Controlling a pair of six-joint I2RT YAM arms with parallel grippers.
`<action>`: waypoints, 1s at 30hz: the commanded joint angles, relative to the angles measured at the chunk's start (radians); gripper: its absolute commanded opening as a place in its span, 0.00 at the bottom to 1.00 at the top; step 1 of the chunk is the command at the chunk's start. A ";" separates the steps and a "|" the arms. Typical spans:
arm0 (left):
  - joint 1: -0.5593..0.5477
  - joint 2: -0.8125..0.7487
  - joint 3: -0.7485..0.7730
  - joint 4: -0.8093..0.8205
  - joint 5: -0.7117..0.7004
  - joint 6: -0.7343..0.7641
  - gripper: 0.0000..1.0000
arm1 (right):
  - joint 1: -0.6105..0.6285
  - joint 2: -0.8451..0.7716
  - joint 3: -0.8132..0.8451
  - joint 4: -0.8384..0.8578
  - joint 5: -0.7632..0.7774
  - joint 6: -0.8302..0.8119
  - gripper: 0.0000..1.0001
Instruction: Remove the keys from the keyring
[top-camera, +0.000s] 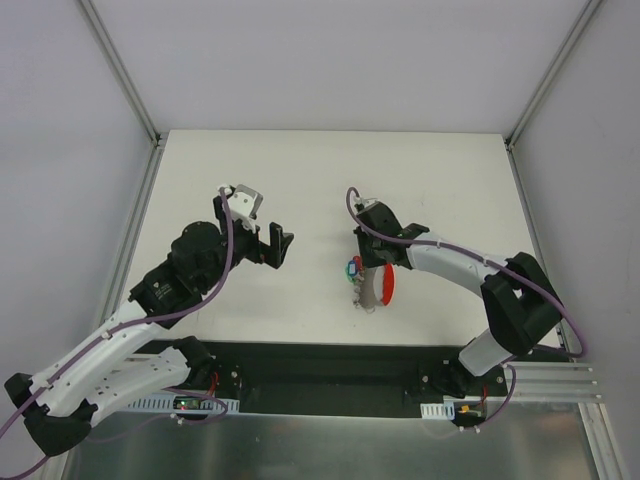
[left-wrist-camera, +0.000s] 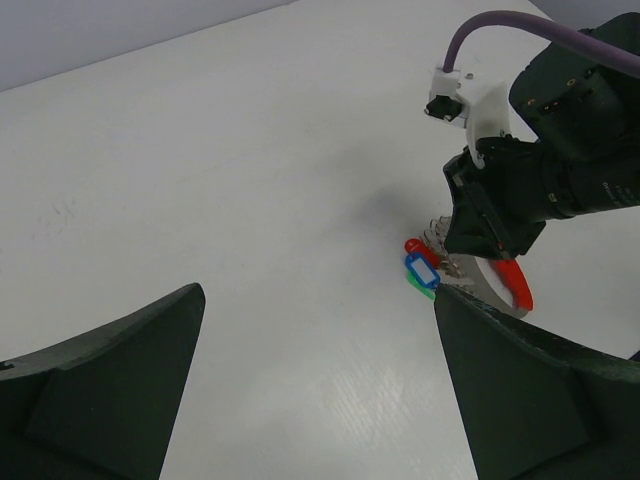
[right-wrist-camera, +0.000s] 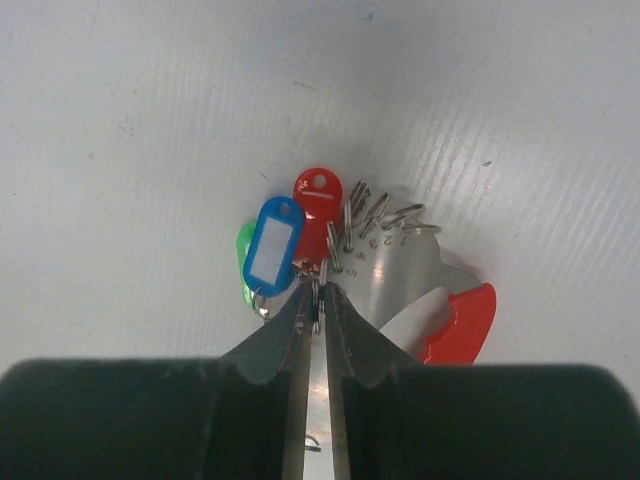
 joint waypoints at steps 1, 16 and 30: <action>-0.012 0.007 -0.001 0.030 0.016 -0.020 0.99 | 0.003 -0.025 -0.015 0.033 -0.016 0.010 0.14; -0.012 0.042 -0.001 0.030 0.015 -0.026 0.98 | -0.037 -0.112 -0.061 -0.154 0.163 0.091 0.37; -0.010 0.049 -0.003 0.030 0.019 -0.026 0.98 | -0.054 -0.091 -0.114 0.083 -0.048 0.067 0.51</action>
